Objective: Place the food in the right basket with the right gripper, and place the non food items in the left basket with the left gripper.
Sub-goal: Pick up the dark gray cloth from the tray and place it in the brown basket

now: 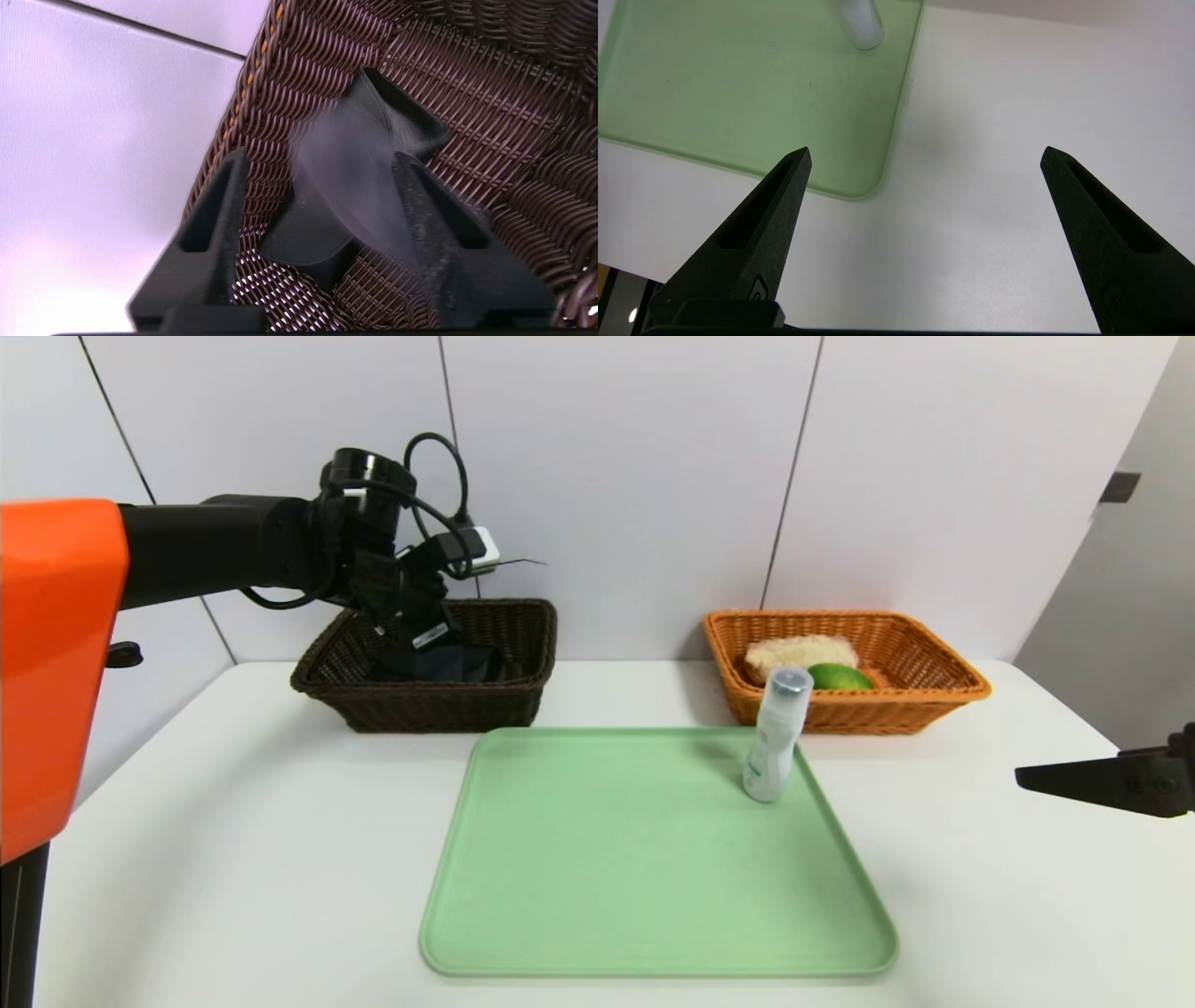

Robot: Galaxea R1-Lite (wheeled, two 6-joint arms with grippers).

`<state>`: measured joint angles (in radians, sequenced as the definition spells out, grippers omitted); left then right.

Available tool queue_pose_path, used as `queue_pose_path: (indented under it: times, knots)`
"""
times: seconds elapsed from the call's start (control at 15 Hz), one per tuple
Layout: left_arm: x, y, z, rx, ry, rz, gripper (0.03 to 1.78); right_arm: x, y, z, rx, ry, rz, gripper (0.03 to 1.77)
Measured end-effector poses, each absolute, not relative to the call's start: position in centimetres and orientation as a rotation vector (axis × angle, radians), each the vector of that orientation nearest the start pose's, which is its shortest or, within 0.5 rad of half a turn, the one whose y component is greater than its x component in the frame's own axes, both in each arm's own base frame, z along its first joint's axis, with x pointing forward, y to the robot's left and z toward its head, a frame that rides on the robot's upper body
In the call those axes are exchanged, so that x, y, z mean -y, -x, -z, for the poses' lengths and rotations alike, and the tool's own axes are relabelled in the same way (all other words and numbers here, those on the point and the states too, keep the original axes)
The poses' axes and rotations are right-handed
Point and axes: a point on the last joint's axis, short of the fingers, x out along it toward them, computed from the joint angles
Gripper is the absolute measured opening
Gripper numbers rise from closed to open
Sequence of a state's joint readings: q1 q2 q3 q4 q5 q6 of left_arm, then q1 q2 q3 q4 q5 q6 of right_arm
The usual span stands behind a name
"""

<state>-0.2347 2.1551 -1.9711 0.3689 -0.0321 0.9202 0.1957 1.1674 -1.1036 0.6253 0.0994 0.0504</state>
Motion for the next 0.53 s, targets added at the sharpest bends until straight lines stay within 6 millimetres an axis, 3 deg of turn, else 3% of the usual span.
queue_pose_path:
  times: [0.33, 0.53]
  knots:
    - [10.3, -42.5, -24.0, -0.395, -0.910, 0.487, 1.41, -2.9, -13.7, -27.4, -0.699, -0.017, -0.263, 1.70]
    - [11.3, -42.2, -24.8, -0.387, -0.734, 0.453, 1.50, -2.9, -13.6, -27.3, -0.701, -0.019, -0.261, 1.70]
